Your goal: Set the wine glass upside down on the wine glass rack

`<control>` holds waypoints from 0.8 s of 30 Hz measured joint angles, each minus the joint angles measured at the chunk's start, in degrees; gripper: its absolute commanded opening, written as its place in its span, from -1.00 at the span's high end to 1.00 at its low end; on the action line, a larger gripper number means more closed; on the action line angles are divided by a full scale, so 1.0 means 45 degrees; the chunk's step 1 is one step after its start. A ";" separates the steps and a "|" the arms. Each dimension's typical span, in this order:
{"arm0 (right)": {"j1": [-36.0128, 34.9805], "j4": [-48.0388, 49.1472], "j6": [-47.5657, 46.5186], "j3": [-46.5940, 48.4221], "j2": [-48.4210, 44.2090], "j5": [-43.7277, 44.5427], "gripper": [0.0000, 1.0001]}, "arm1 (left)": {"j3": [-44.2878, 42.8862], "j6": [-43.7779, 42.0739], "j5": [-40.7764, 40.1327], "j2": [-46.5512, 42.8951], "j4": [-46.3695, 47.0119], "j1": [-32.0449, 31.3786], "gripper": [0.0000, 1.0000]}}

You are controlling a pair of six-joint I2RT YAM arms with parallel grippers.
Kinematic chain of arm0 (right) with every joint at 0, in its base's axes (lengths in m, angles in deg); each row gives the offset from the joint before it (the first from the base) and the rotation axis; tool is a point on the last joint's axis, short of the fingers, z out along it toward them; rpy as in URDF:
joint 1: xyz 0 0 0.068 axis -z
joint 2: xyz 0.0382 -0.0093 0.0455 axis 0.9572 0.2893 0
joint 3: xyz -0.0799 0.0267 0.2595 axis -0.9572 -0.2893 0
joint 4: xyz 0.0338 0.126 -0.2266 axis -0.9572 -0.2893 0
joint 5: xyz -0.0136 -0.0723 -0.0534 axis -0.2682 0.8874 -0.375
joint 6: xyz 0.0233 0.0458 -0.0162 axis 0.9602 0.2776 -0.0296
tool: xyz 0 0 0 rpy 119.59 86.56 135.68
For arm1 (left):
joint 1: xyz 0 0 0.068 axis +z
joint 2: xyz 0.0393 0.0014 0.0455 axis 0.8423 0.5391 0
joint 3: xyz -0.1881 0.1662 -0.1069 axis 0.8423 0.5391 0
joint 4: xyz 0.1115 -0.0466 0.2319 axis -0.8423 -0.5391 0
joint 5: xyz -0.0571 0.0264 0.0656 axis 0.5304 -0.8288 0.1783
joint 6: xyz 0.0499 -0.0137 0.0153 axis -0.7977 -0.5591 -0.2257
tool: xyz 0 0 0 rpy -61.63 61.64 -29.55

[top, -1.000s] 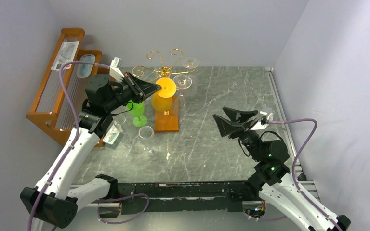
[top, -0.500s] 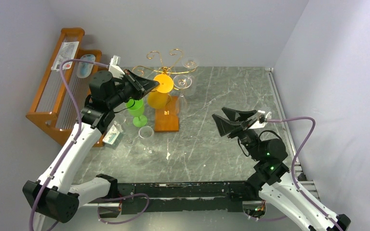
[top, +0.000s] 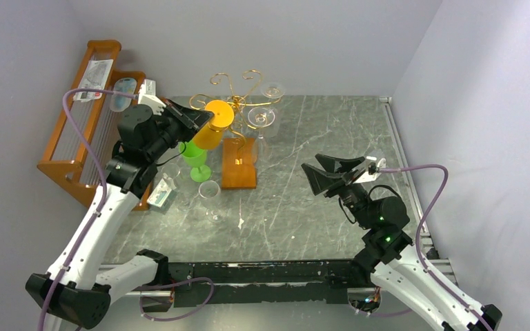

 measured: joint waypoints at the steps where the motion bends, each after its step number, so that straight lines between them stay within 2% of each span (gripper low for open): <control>1: 0.0000 0.0000 0.0015 0.0000 0.0000 -0.0005 -0.26 | 0.0000 -0.0019 -0.0112 -0.0063 -0.0049 0.0000 0.90; 24: 0.0000 -0.0058 0.0277 0.0117 0.0306 -0.0010 -0.27 | 0.0607 0.0121 0.0233 -0.1258 -0.0651 0.0015 0.90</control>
